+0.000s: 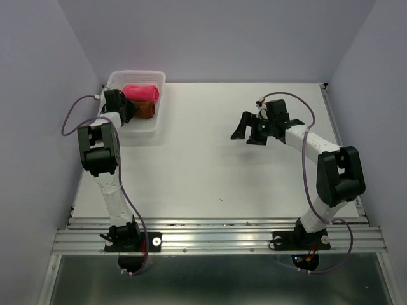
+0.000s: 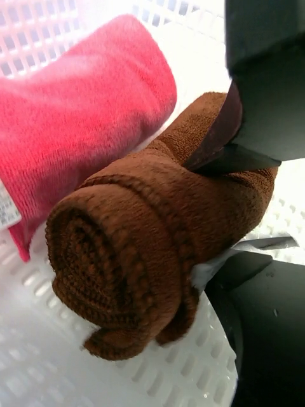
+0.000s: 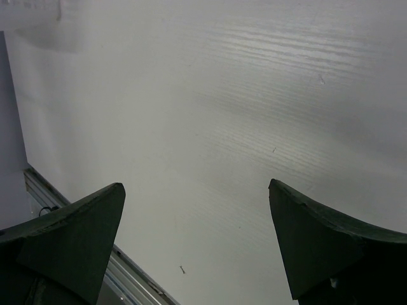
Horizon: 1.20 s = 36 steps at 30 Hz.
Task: Roll the towels
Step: Place the rolled towel into the container
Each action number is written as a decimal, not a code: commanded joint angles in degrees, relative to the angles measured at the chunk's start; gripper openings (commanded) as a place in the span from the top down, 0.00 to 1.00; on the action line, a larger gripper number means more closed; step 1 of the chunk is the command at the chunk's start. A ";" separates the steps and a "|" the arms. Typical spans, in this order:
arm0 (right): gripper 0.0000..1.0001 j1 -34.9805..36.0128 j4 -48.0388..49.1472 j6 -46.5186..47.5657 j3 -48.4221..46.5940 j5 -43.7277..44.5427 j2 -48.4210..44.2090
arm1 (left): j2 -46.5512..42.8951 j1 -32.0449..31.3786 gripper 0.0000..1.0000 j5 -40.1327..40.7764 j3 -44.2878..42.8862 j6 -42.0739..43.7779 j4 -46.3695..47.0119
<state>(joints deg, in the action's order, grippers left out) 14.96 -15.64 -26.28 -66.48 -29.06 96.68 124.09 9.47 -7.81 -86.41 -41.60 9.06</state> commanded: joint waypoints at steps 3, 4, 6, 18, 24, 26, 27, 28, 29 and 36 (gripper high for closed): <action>0.00 -0.11 -0.09 0.97 -3.13 -0.03 -0.18 | -2.71 0.28 0.25 2.10 -2.09 1.35 -8.27; 0.00 -0.11 -0.09 0.97 -3.13 -0.38 -0.44 | -3.59 0.28 0.23 1.67 -2.27 1.44 -8.96; 0.00 -0.11 -0.09 0.97 -3.13 -0.65 -0.79 | -4.64 0.28 0.23 1.92 -2.71 1.35 -10.02; 0.00 -0.11 -0.01 1.23 -4.36 0.84 -4.66 | -14.40 0.28 0.01 0.43 -9.47 2.40 -21.53; 0.00 -0.11 0.17 -2.18 -5.59 10.32 -8.61 | -22.65 0.19 0.01 0.96 -10.81 4.51 -29.36; 0.00 -0.11 0.08 -3.77 -5.24 15.14 -11.24 | -27.82 0.19 0.01 1.83 -8.44 4.60 -30.94; 0.00 -0.11 0.26 -4.56 -4.02 16.56 -13.60 | -29.85 0.19 0.01 3.06 -7.29 4.69 -31.12; 0.00 -0.11 0.17 -5.00 -3.23 18.06 -14.85 | -31.88 0.19 0.01 3.50 -5.80 4.78 -31.12; 0.00 -0.11 0.00 -5.44 -2.26 21.12 -15.99 | -35.72 0.19 0.01 4.12 -2.74 4.78 -31.38; 0.00 -0.11 -0.18 -4.22 6.53 27.47 -27.68 | -48.85 0.28 0.01 3.34 8.09 5.48 -30.16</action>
<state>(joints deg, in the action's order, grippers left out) 14.96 -16.21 -30.48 -63.51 -7.68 73.41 79.18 9.72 -4.75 -82.94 -37.67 -20.88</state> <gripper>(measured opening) 0.998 0.986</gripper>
